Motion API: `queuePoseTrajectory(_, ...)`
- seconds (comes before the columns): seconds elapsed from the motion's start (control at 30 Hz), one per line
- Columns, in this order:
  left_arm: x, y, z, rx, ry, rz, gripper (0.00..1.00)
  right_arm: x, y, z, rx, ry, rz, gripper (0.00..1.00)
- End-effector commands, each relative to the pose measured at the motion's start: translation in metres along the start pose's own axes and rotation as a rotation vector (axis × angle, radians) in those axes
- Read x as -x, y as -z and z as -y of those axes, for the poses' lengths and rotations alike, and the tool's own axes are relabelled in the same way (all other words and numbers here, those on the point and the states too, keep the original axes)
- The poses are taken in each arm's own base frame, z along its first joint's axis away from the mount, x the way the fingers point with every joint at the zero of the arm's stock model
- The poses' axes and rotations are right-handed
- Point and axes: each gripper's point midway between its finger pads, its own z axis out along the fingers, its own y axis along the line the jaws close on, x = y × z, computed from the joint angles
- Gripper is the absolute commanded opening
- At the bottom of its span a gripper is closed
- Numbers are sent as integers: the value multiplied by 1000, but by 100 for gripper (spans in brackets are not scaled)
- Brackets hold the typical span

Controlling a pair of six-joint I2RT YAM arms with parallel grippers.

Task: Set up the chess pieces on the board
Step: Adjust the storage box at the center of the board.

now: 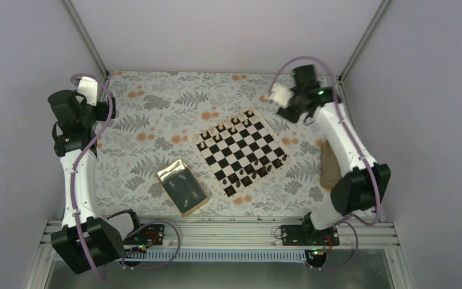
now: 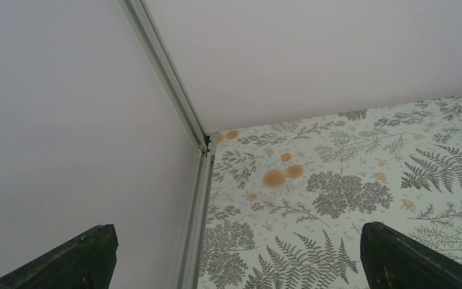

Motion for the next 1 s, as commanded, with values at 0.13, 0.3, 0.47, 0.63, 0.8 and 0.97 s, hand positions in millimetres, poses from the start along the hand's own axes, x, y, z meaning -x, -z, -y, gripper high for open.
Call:
queuePoseTrajectory(0.13, 1, 3, -2, 13, -2, 16, 100, -190, -9, 83, 5, -273, -364, 53)
queuePoseTrajectory(0.3, -2, 0, 0, -1, 0, 10, 100, -269, -6, 71, 32, -300, -482, 55)
queuePoseTrajectory(0.47, -1, -2, 2, -15, 7, 7, 100, -324, -7, 69, 35, -353, -542, 58)
queuePoseTrajectory(0.63, -4, -4, 2, -18, 10, -6, 100, -354, -14, 72, 50, -517, -575, 55)
queuePoseTrajectory(0.8, -3, -6, 1, -17, 10, -13, 100, -352, -16, 51, 127, -635, -577, 28)
queuePoseTrajectory(0.97, -5, -10, 0, -19, 12, -23, 100, -339, -3, 36, 126, -661, -549, 17)
